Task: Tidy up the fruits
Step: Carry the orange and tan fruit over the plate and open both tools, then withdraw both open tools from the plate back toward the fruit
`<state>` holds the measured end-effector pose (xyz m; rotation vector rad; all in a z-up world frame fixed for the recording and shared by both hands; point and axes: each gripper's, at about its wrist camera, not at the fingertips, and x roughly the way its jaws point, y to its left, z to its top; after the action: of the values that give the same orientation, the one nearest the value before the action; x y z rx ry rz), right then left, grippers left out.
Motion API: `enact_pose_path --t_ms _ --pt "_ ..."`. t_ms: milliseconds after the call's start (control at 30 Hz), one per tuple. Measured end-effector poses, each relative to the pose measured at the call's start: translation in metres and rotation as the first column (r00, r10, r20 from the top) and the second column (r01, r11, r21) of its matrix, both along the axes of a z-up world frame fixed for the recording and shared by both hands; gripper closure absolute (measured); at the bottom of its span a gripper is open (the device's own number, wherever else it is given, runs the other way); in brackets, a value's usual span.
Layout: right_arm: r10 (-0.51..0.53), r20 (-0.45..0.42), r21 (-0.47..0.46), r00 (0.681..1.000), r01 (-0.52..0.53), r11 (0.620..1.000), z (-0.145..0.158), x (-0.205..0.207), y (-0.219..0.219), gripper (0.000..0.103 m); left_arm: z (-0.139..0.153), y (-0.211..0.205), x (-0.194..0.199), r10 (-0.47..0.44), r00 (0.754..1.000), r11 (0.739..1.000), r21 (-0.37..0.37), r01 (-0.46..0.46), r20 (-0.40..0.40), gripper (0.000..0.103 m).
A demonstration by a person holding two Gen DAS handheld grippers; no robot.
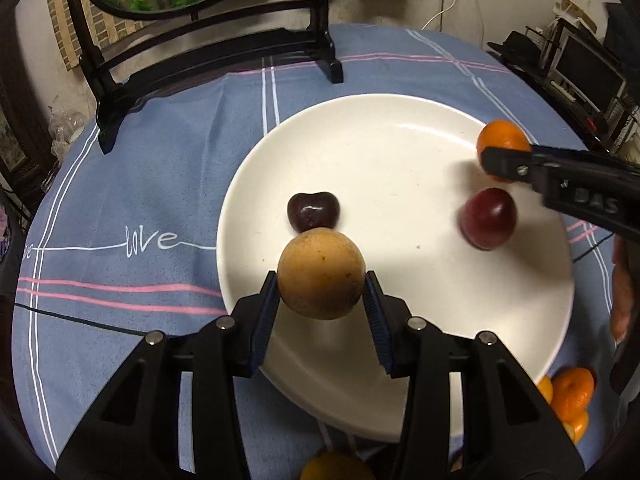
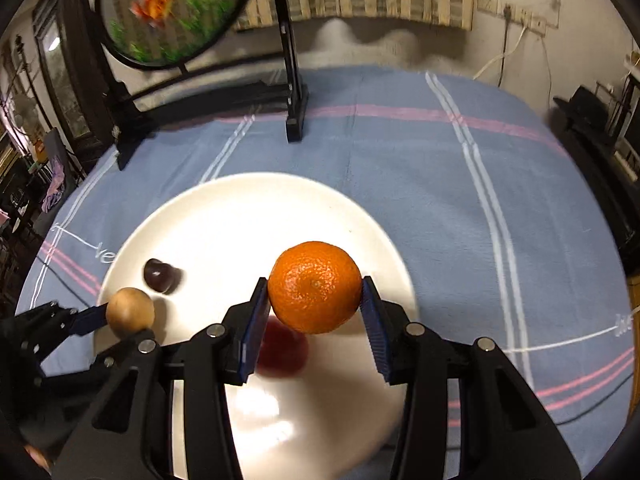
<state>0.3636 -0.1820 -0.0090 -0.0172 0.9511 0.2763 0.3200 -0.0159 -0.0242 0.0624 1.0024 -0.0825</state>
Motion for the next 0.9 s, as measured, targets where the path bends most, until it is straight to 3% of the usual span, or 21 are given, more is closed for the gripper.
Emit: enact_pose_path --t_ms 133,167,200,233,300,433,533,633,900 --pt "-0.006 -0.026 -0.023 1.0 0.006 1.0 -0.01 0.007 0.007 0.057 0.0 0.004 0.004 0.014 1.0 1.0 -0.022 -0.014 -0.009 0.055" --pt "-0.011 -0.03 -0.014 0.999 0.011 1.0 -0.011 0.007 0.006 0.056 0.002 0.003 0.003 0.012 1.0 1.0 -0.024 -0.012 -0.007 0.049" --pt "-0.016 -0.033 -0.011 0.999 0.016 1.0 -0.012 0.006 0.005 0.054 0.006 0.002 0.001 0.015 1.0 1.0 -0.01 -0.015 0.013 0.035" --pt "-0.021 -0.026 -0.008 0.999 0.021 1.0 -0.01 0.005 0.004 0.047 0.011 0.0 -0.002 0.012 0.999 1.0 0.002 -0.012 0.04 0.03" --pt "-0.029 0.02 0.005 0.999 0.029 1.0 -0.004 -0.002 0.001 0.04 0.019 -0.002 -0.008 0.012 0.997 0.999 0.029 -0.014 0.075 0.03" --pt "-0.065 0.059 0.059 0.996 0.062 0.996 0.013 -0.015 -0.012 0.04 0.038 -0.001 -0.024 0.02 0.994 1.0 0.018 -0.022 0.106 0.025" --pt "-0.112 0.06 0.163 0.992 0.101 0.981 0.027 -0.038 -0.031 0.039 0.051 0.004 -0.044 0.027 0.989 0.999 0.016 -0.03 0.143 0.018" --pt "-0.093 0.052 0.241 0.994 0.078 0.967 0.04 -0.078 -0.048 0.039 0.063 0.012 -0.072 0.024 0.981 0.999 0.039 -0.032 0.191 0.013" --pt "-0.066 0.077 0.215 0.995 0.049 0.976 0.032 -0.198 -0.075 0.039 0.064 0.035 -0.145 0.051 0.977 0.999 0.003 -0.053 0.206 0.011"
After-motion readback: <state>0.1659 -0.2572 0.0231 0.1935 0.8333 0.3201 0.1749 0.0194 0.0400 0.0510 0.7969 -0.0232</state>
